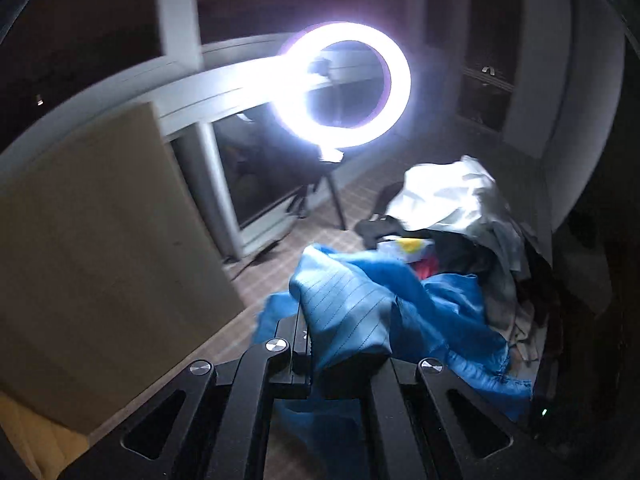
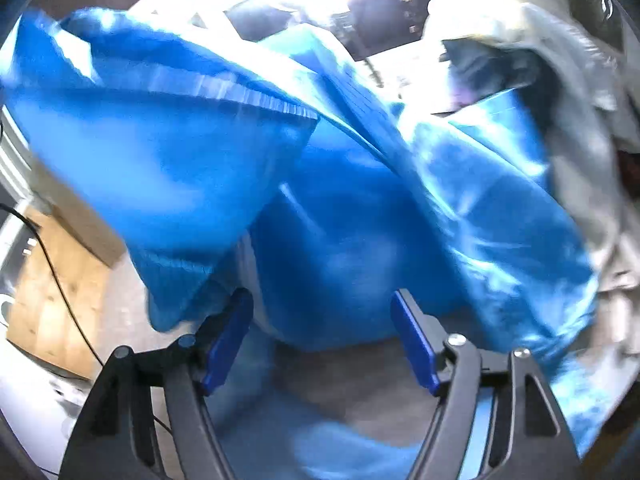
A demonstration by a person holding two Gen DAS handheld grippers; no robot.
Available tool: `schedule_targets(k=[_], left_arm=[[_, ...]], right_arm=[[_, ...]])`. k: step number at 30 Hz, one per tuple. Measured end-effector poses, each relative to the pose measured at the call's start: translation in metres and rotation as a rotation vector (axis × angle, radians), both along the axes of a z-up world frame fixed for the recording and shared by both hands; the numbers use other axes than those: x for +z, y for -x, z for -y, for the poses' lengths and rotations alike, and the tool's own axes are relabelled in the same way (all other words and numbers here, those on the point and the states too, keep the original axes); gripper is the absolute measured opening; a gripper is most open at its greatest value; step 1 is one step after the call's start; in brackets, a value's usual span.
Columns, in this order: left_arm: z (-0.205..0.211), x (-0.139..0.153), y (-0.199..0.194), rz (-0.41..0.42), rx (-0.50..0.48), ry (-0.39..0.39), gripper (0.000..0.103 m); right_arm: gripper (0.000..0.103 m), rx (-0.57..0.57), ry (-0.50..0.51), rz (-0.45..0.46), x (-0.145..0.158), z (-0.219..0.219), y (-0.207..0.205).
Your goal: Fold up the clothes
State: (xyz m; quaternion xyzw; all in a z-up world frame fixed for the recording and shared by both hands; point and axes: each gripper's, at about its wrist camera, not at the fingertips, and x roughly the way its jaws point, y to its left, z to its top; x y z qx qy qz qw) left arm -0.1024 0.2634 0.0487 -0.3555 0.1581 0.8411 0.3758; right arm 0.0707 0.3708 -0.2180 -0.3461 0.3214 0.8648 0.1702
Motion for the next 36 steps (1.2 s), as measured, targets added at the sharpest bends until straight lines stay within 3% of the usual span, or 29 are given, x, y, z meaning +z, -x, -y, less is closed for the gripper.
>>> schedule_targets(k=[2, 4, 6, 11, 12, 13, 14, 17, 22, 23, 30, 33, 36], left_arm=[[0.003, 0.000, 0.004, 0.004, 0.015, 0.008, 0.001], [0.004, -0.002, 0.005, 0.013, 0.019, 0.006, 0.001], [0.003, -0.005, 0.001, 0.014, 0.015, 0.000, 0.001], [0.008, -0.005, -0.004, 0.011, 0.012, -0.010, 0.001], [0.013, -0.003, -0.004, 0.010, 0.017, -0.016, 0.001], [0.019, -0.001, -0.004, 0.008, 0.024, -0.026, 0.001], [0.025, 0.001, -0.004, 0.006, 0.032, -0.037, 0.001], [0.054, 0.013, -0.006, 0.003, 0.070, -0.099, 0.001], [0.093, 0.056, -0.046, -0.071, 0.101, -0.186, 0.001], [0.101, 0.070, -0.061, -0.099, 0.100, -0.206, 0.001], [0.144, 0.173, -0.173, -0.264, 0.124, -0.366, 0.001], [0.152, 0.207, -0.214, -0.348, 0.182, -0.363, 0.001], [0.155, 0.229, -0.241, -0.392, 0.249, -0.329, 0.001]], right_arm=[[0.071, 0.038, 0.017, -0.046, 0.004, 0.026, 0.013], [0.074, 0.065, -0.050, -0.067, 0.010, 0.054, 0.020], [0.080, 0.068, -0.139, -0.064, 0.014, 0.077, 0.031], [0.080, 0.099, -0.223, -0.027, 0.002, 0.094, 0.083], [0.071, 0.105, -0.235, -0.015, 0.001, 0.090, 0.089], [0.026, 0.107, -0.248, -0.003, 0.001, 0.085, 0.093], [0.009, 0.102, -0.225, -0.016, 0.003, 0.071, 0.090], [0.007, 0.043, -0.139, -0.106, 0.022, 0.019, 0.062], [0.006, 0.041, -0.306, -0.233, 0.120, -0.030, 0.011], [0.006, 0.052, -0.386, -0.260, 0.152, -0.034, -0.002], [0.006, 0.192, -0.739, -0.442, 0.317, -0.028, -0.076], [0.006, 0.284, -0.819, -0.490, 0.371, -0.027, -0.091], [0.006, 0.378, -0.830, -0.512, 0.406, -0.032, -0.088]])
